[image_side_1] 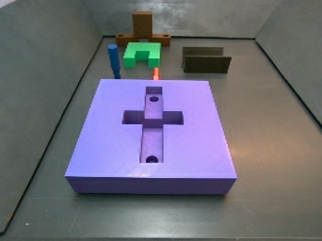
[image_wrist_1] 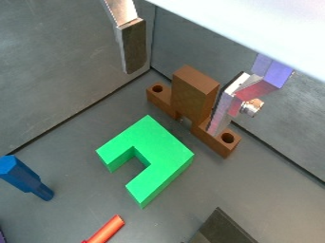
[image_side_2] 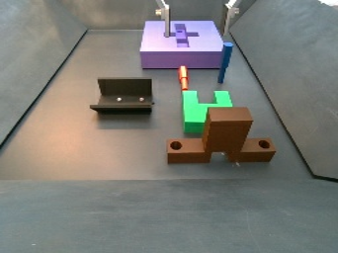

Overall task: Pick up the green object. Move up. Place the green object on the fixture. Regrasp the green object. Move to above the board. Insert the green object.
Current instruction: Pick up the green object.

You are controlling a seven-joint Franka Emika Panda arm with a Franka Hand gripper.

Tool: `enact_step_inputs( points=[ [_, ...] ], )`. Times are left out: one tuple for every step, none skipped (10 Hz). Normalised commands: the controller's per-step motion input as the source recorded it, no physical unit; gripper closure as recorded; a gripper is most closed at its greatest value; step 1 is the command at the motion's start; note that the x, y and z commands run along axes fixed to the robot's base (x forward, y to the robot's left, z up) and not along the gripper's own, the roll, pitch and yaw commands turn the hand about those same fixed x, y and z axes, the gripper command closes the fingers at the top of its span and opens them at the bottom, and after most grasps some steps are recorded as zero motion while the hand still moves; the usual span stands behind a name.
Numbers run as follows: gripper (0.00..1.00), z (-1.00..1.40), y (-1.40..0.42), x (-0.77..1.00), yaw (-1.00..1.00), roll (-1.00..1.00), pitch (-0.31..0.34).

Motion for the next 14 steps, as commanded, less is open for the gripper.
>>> enact_step_inputs(
  points=[
    [0.0,0.0,-0.03,0.02,0.0,0.0,0.0],
    [0.0,-0.44,0.2,0.34,-0.38,-0.27,0.0],
    [0.0,-0.66,0.0,0.41,0.0,-0.13,-0.276],
    [0.0,-0.95,-0.22,0.56,0.0,-0.03,-0.171],
    [0.0,-0.94,-0.3,-0.01,0.0,0.0,-0.16],
    [0.0,-1.0,-0.53,0.0,0.0,0.0,-0.127],
    [0.0,-1.0,-0.69,-0.18,-0.17,0.07,-0.066],
    [0.0,-1.0,-0.55,-0.3,-0.25,0.07,-0.051],
    [0.0,-0.87,-0.34,-0.05,-0.35,0.02,0.0],
    [0.0,-0.76,0.03,-0.17,-0.37,0.0,-0.004],
    [0.0,-0.79,0.07,-0.05,-0.22,0.0,-0.016],
    [0.0,-0.68,0.0,-0.06,-0.06,0.0,-0.021],
    [0.0,-0.6,0.05,-0.06,0.0,0.04,0.0],
    [0.0,-0.48,0.12,-0.06,0.0,0.08,-0.009]
  ],
)
